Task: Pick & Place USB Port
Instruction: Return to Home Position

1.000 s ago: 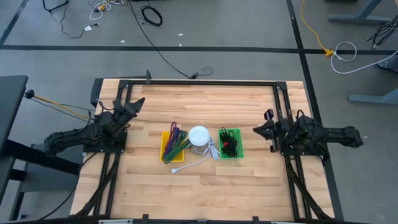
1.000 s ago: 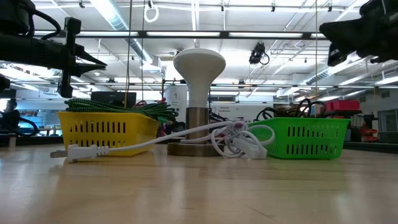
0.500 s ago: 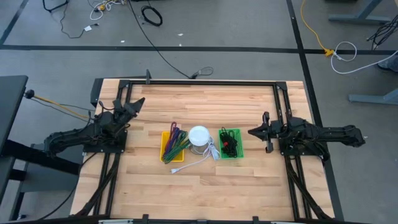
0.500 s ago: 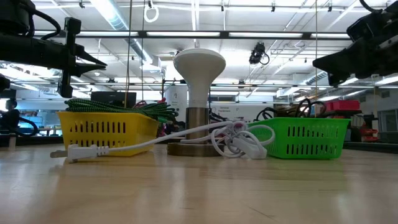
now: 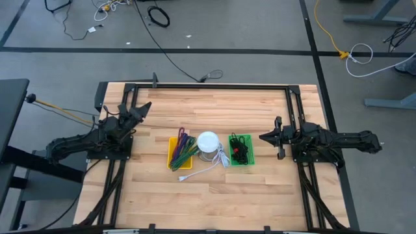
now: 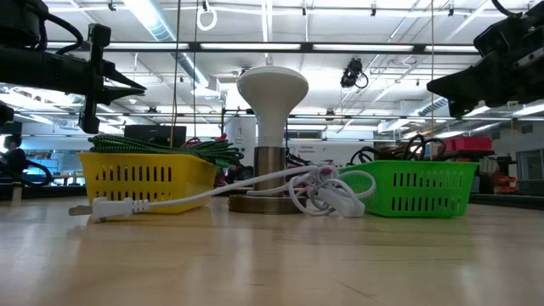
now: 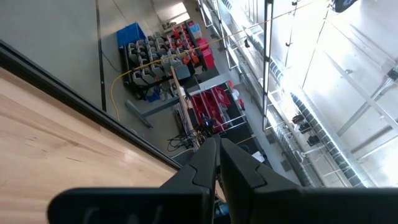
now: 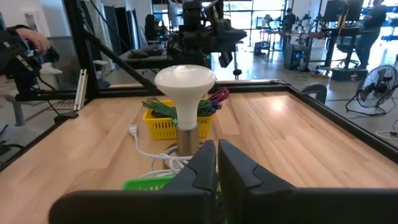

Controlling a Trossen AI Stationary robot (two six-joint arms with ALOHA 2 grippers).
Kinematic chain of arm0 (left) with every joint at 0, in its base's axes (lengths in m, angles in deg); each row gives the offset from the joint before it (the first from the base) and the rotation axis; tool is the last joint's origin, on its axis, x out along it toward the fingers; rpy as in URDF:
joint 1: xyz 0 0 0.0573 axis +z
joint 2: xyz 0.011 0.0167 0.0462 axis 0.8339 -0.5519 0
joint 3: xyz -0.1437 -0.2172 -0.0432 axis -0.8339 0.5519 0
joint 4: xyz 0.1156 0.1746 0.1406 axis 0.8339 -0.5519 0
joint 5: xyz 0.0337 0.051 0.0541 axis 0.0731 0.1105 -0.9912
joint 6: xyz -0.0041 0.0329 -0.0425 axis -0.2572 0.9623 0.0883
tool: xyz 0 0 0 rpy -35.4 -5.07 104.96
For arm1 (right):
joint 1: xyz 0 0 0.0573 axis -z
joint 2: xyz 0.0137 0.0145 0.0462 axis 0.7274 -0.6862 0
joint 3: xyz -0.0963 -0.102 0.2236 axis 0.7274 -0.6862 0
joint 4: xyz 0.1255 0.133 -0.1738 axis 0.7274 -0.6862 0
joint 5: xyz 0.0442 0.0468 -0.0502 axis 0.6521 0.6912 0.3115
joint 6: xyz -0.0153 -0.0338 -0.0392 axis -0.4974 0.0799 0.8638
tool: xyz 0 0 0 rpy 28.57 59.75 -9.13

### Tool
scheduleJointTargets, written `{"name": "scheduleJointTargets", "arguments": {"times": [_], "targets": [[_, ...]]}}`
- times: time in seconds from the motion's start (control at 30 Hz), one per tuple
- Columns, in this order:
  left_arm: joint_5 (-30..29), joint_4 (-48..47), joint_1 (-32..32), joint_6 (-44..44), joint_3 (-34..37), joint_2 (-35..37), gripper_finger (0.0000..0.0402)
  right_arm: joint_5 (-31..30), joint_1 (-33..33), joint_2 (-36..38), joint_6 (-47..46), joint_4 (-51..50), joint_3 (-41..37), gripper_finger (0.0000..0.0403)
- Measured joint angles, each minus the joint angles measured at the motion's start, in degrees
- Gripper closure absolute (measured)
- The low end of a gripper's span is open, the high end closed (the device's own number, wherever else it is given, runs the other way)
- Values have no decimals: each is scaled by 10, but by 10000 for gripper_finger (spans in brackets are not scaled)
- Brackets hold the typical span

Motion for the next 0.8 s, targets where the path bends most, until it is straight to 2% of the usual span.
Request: {"name": "scheduleJointTargets", "arguments": {"times": [0.13,0.27,0.4,0.43,0.57,0.7,0.8], "targets": [[0,0,0,0,0,0,376,0,0,0,0,0,0,381],[-69,4,-3,10,0,1,376,0,0,0,0,0,0,381],[-69,-31,-20,-23,0,1,376,0,0,0,0,0,0,381],[-52,-31,-28,-64,0,1,376,0,0,0,0,0,0,381],[133,-36,-44,-208,-1,1,376,0,0,0,0,0,0,381],[312,-62,-51,-209,-1,1,376,0,0,0,0,0,0,381],[387,-67,-63,-198,0,1,376,0,0,0,0,0,0,381]]}}
